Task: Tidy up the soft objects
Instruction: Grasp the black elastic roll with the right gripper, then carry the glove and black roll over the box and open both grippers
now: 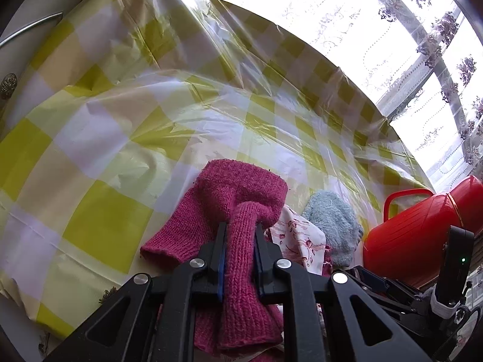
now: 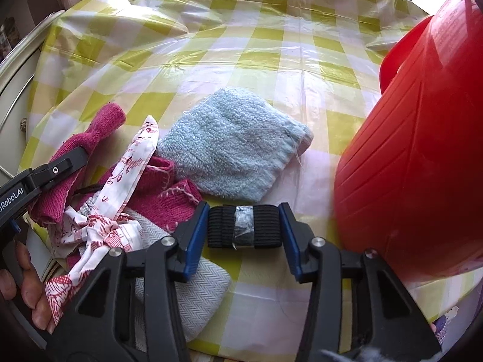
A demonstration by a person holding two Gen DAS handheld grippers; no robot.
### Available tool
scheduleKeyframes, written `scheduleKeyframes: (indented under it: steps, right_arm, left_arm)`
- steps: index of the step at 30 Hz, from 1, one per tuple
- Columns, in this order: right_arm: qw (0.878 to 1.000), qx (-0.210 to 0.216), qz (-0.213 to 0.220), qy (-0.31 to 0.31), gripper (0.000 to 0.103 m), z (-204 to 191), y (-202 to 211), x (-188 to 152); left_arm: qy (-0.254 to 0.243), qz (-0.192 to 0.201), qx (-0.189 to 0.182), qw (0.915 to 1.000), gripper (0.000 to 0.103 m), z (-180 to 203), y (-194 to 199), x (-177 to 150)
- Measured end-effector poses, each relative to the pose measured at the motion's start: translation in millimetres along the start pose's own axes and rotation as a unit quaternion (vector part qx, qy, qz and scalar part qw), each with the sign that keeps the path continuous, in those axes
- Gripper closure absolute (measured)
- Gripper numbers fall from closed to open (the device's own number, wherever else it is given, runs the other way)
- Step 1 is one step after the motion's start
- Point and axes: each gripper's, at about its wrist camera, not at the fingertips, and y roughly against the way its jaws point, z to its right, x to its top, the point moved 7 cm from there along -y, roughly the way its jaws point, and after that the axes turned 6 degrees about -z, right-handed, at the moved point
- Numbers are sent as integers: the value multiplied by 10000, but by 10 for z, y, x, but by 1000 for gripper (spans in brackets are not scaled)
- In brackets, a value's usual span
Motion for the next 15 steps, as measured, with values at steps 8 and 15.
scheduleKeyframes:
  steps: [8,15]
  right_arm:
    - [9993,102,359,42,54,-12,231,-28]
    - [9982,175,577,54,54,26,461,-149]
  left_arm:
    - [-188,390,152,9989,88,95,179,29]
    - [-427,705,210,9964,88,256,423,-24]
